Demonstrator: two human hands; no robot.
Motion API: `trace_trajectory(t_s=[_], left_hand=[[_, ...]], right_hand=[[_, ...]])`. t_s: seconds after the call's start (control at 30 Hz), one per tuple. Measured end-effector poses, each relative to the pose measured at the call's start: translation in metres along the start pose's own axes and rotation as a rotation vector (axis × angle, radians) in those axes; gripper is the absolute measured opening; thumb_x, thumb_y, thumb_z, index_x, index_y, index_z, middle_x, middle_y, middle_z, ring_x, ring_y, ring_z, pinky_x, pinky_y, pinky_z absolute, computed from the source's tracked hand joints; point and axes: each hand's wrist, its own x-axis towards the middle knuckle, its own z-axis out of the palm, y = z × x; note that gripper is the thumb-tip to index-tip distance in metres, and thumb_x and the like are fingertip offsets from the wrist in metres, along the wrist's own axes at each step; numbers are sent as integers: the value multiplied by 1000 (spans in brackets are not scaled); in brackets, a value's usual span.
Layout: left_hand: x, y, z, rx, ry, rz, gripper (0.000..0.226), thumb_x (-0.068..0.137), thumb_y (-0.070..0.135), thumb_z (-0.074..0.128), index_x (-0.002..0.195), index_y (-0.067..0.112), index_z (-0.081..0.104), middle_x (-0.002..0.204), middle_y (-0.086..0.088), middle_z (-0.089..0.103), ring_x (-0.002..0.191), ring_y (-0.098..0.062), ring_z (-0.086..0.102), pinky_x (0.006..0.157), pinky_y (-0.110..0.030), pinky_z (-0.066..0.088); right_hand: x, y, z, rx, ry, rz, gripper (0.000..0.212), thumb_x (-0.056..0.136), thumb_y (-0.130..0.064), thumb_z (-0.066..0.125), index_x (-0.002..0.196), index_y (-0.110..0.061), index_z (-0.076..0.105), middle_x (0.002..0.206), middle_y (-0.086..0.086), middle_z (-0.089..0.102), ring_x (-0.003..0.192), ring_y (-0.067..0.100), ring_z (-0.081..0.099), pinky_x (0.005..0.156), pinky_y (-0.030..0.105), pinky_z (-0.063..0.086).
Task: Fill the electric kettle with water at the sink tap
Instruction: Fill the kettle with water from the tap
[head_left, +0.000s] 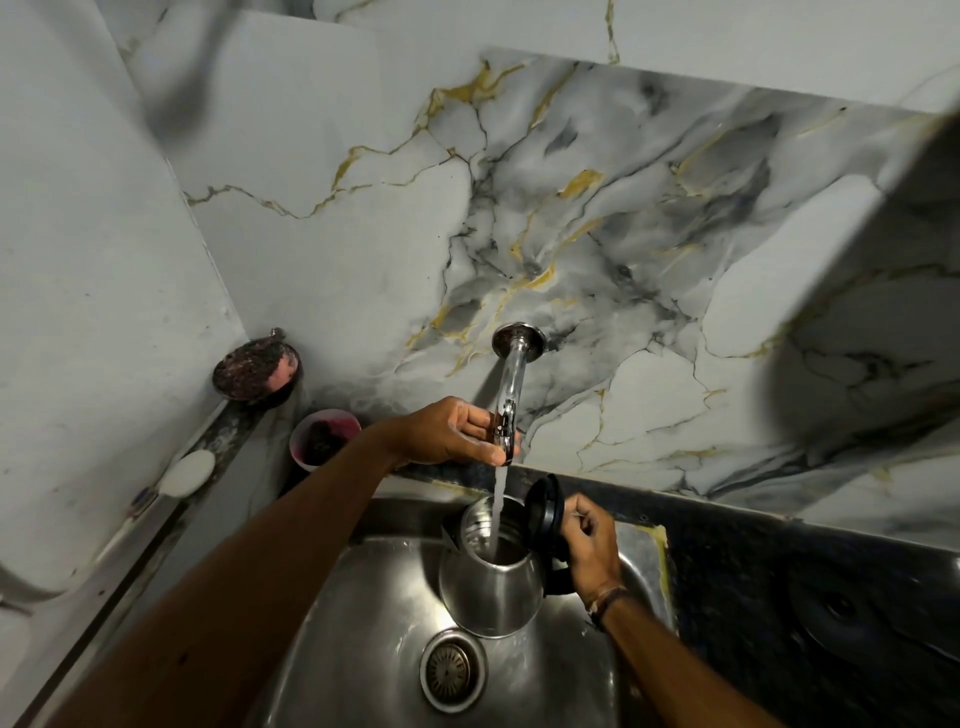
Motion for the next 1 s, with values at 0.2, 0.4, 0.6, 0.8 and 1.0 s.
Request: trace_trajectory(t_s=[0.2, 0.4, 0.6, 0.8, 1.0], left_hand=[[0, 0, 1, -7, 2, -3, 42, 95, -9, 75, 137, -5, 68, 135, -24, 74, 116, -19, 77, 106, -27, 61], [1, -3, 0, -26, 3, 8, 40, 94, -8, 77, 133, -1, 72, 133, -21, 76, 115, -18, 78, 108, -29, 60], [0, -2, 0, -17, 10, 19, 39, 94, -9, 77, 133, -4, 71, 132, -24, 76, 113, -17, 78, 101, -24, 62], [0, -1, 1, -14, 20, 22, 39, 93, -9, 78, 132, -6, 71, 130, -23, 77, 109, -16, 80, 97, -23, 63], [0, -3, 3, -11, 61, 37, 41, 91, -11, 79, 131, -7, 71, 128, -25, 77, 105, -16, 81, 96, -24, 64]], right_hand=[[-2, -4, 1, 20, -4, 20, 35, 86, -26, 60, 82, 9, 58, 88, 41, 59, 79, 43, 60, 83, 57, 56], [-2, -3, 2, 47, -14, 19, 42, 83, -32, 63, 82, 10, 58, 87, 42, 58, 78, 33, 56, 80, 50, 51], [-4, -2, 4, 35, -4, 9, 58, 75, -50, 63, 81, 7, 58, 85, 38, 59, 76, 33, 58, 79, 51, 52], [-4, -3, 4, 22, 8, 7, 57, 77, -46, 64, 84, 10, 59, 90, 40, 61, 91, 60, 60, 90, 73, 55], [-6, -2, 3, 20, 13, 10, 51, 78, -42, 64, 82, 8, 58, 88, 40, 61, 90, 60, 59, 88, 73, 56]])
